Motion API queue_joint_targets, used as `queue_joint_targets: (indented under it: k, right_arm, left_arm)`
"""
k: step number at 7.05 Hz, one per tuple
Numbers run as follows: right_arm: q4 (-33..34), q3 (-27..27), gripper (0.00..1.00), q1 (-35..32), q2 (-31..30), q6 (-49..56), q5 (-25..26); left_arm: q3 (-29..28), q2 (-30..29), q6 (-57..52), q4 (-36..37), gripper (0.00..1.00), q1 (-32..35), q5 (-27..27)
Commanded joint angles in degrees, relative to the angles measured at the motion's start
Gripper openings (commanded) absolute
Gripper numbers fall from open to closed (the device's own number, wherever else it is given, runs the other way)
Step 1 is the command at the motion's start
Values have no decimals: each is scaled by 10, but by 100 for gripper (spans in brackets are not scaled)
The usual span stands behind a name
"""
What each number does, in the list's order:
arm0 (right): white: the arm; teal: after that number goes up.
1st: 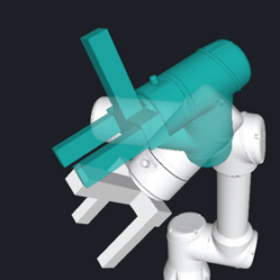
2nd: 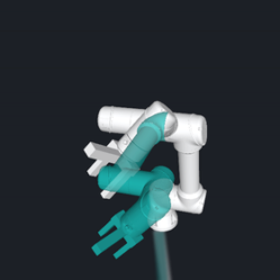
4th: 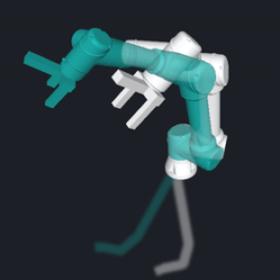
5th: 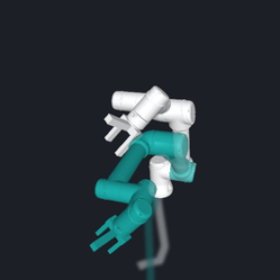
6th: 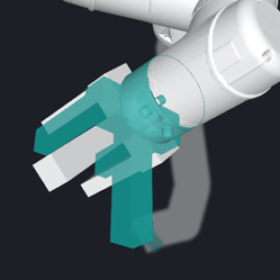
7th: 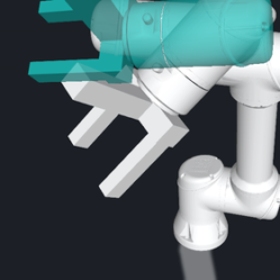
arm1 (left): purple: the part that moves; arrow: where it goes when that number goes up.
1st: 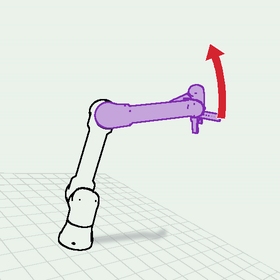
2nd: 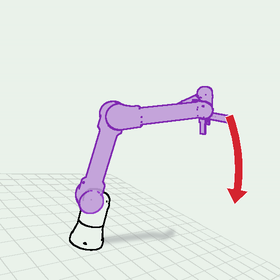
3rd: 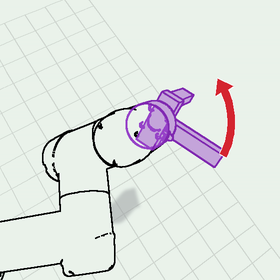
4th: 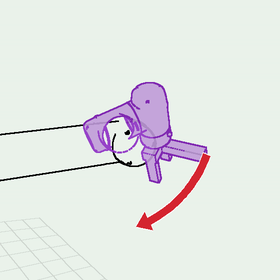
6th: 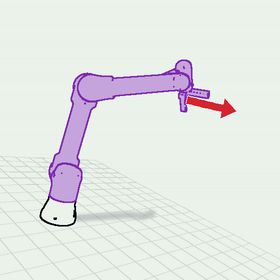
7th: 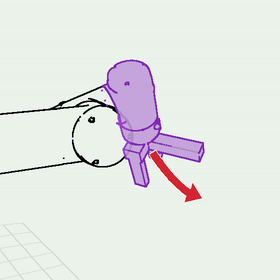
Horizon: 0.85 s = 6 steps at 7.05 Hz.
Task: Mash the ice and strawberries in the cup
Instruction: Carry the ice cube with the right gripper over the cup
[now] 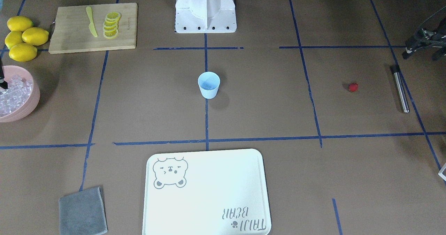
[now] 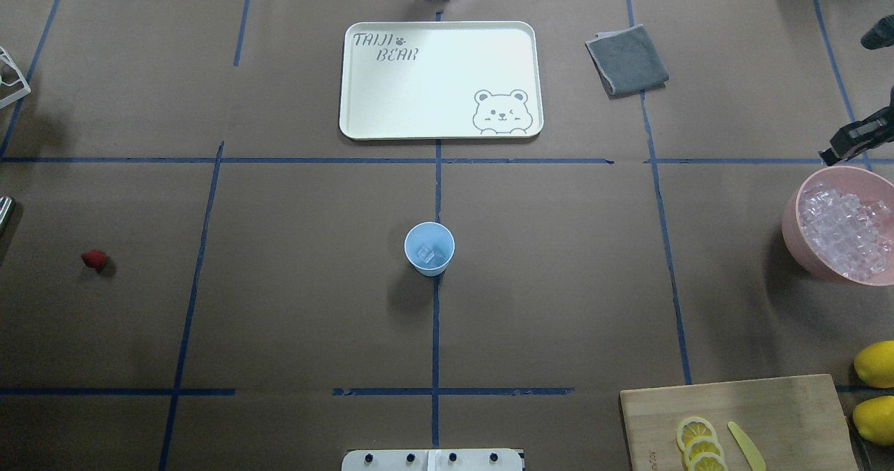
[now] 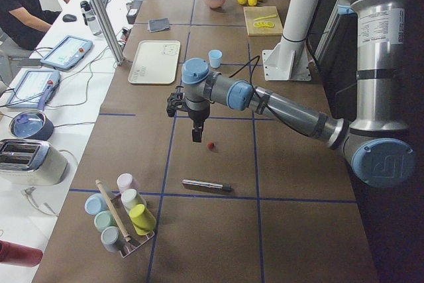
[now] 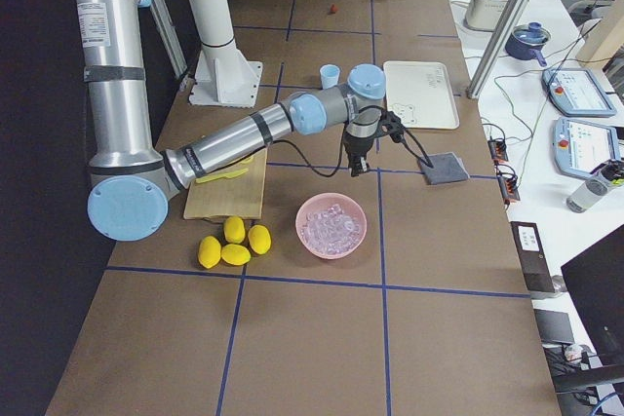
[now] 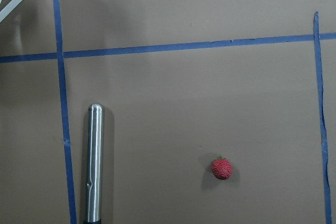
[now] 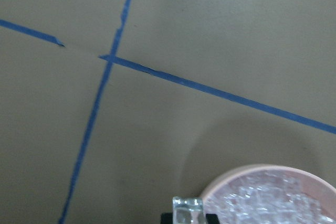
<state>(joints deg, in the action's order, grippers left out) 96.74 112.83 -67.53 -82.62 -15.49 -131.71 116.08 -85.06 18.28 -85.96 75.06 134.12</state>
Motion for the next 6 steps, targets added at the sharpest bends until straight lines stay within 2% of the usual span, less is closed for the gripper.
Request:
queue_joint_targets:
  k: [1, 2, 4, 5, 6]
  right_arm:
    - [3, -11, 0, 137, 135, -225, 18]
    - [4, -23, 0, 218, 198, -336, 74]
    - [3, -93, 0, 342, 322, -503, 191]
    - [4, -130, 0, 371, 364, -529, 219]
    - [3, -159, 0, 380, 390, -539, 223]
  left_arm:
    - [-3, 1, 0, 0, 100, 0, 0]
    - [-8, 1, -1, -1, 100, 0, 0]
    - [-17, 1, -3, -2, 100, 0, 1]
    - [-19, 1, -3, -2, 100, 0, 1]
    - [-21, 1, -3, -2, 100, 0, 1]
